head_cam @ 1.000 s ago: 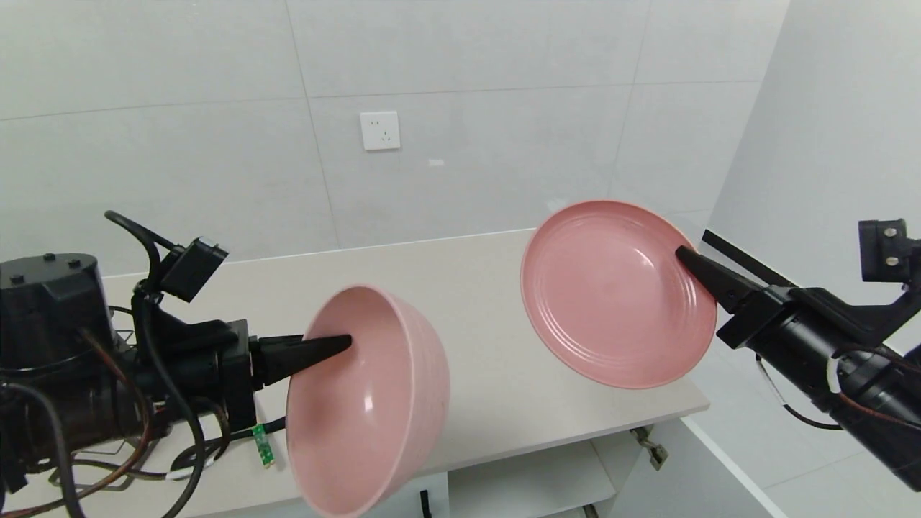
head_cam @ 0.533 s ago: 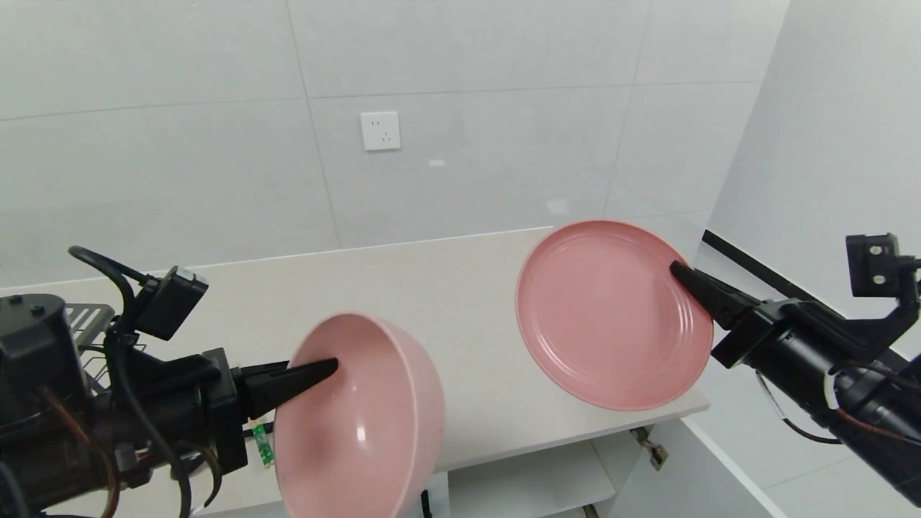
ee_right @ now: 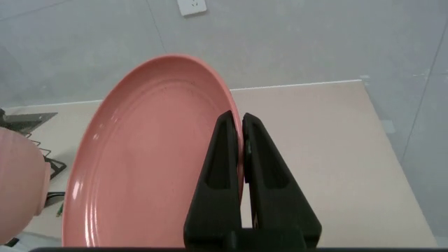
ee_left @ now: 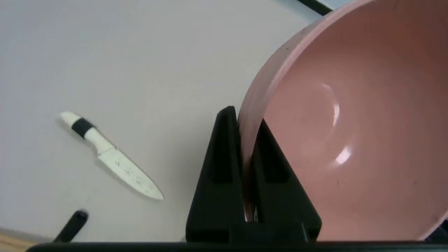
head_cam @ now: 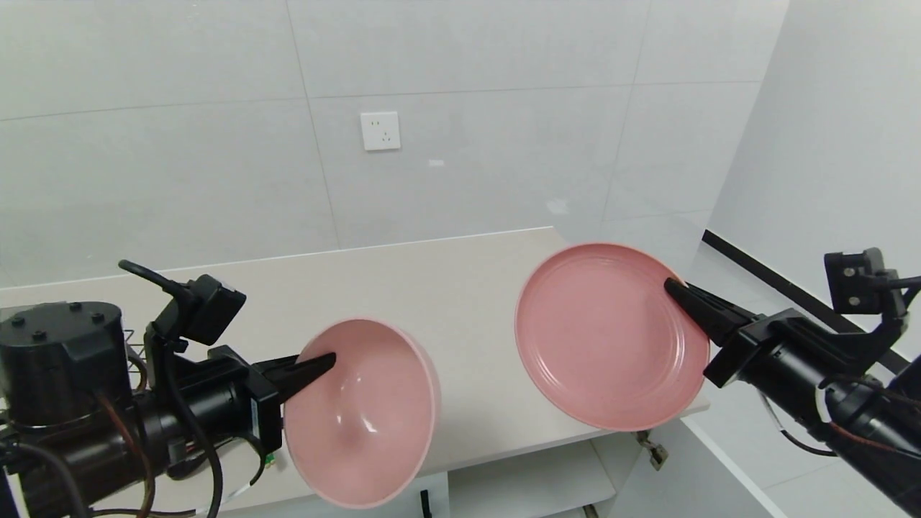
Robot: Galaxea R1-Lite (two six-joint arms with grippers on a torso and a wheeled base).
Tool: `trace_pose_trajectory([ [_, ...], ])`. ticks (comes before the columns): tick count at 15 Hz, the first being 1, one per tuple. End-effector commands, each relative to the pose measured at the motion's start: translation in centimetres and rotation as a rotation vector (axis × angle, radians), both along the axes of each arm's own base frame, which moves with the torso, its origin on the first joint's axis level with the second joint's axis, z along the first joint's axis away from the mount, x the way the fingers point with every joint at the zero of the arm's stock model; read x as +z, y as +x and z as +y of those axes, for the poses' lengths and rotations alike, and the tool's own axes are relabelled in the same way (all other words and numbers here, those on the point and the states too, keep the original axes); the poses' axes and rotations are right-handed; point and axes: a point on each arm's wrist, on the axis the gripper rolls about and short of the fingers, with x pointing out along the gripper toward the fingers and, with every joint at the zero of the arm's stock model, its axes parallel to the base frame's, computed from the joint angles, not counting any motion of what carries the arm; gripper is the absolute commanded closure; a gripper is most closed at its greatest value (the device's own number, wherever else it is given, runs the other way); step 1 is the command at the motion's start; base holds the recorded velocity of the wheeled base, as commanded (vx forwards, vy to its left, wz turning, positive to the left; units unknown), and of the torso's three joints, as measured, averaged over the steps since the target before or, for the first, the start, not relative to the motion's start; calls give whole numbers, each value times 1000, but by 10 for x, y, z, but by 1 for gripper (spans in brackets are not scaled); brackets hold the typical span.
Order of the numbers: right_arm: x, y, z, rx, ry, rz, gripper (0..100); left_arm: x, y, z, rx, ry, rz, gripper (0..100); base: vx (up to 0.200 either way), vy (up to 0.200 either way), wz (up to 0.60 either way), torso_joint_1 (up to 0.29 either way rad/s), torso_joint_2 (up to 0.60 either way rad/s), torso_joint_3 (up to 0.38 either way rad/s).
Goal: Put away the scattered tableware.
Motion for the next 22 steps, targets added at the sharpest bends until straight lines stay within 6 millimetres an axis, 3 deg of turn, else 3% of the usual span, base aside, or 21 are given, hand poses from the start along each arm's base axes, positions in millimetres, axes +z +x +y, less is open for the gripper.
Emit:
trace_pose_trajectory([
  [1,-7,0,1,5,-19,28,100,-18,3,-3,-6,8,21,100,-200,0,0,2,-17,2],
  [5,-16,3,2,0,-50,62,100,-33,-1,2,15,-38,-94,100,-200,0,0,6,-6,0],
  [8,-19,5,2,-2,-57,74,100,-26,5,1,119,-63,-219,100,-200,0,0,-10,-6,1],
  [11,-19,4,3,3,-58,76,100,-23,0,2,118,-40,-258,100,0,0,0,0,0,0],
  [15,-20,4,3,5,-59,78,100,-22,-3,4,117,-26,-276,100,-200,0,0,18,5,-2],
  [22,-22,0,6,26,-65,87,100,-19,-16,0,64,5,-330,100,0,0,0,-51,120,57],
])
